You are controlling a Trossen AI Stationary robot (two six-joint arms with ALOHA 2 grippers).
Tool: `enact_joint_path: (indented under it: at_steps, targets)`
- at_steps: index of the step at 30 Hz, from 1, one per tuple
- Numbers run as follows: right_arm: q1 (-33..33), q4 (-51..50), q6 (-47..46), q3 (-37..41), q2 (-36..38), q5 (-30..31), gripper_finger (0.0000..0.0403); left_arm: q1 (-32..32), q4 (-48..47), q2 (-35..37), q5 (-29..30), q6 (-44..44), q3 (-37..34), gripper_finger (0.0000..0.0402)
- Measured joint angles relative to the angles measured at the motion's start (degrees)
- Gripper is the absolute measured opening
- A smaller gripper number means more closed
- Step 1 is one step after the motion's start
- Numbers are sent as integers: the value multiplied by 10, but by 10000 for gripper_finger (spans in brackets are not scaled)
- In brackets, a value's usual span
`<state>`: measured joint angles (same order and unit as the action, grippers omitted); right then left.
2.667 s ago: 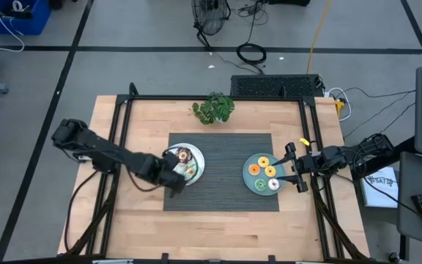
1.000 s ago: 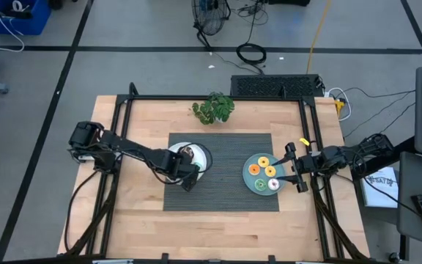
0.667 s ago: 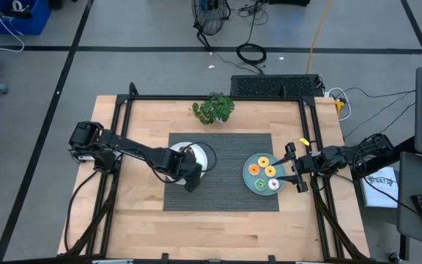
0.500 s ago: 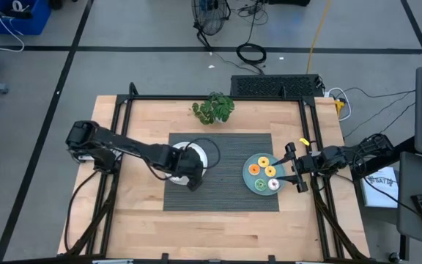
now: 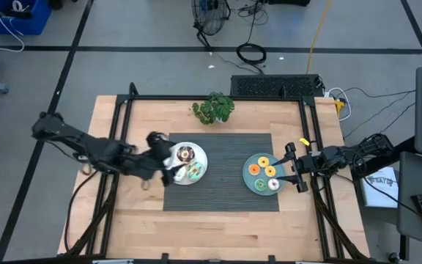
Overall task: Pick & Place donuts
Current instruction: Return to Home Position
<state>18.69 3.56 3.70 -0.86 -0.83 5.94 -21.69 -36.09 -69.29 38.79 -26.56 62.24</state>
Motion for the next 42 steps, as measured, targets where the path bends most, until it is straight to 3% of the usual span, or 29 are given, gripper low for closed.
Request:
enact_joint_path:
  at_steps: [4,8,11,14,19,27,33,39,42]
  targets:
    - [0,0,0,0,0,0,222,1,159,107,-12,48,-150,392]
    - [0,0,0,0,0,0,222,58,321,199,-132,103,-291,392]
    - [0,0,0,0,0,0,222,121,386,261,-224,125,-370,392]
    - [0,0,0,0,0,0,222,176,402,324,-279,136,-427,392]
    - [0,0,0,0,0,0,222,238,406,425,-298,154,-490,392]
    - [0,0,0,0,0,0,222,276,411,545,-348,175,-561,392]
    - [0,0,0,0,0,0,222,296,424,589,-358,159,-614,392]
    - [0,0,0,0,0,0,222,305,406,596,-357,170,-617,392]
    - [0,0,0,0,0,0,222,305,382,595,-315,169,-616,392]
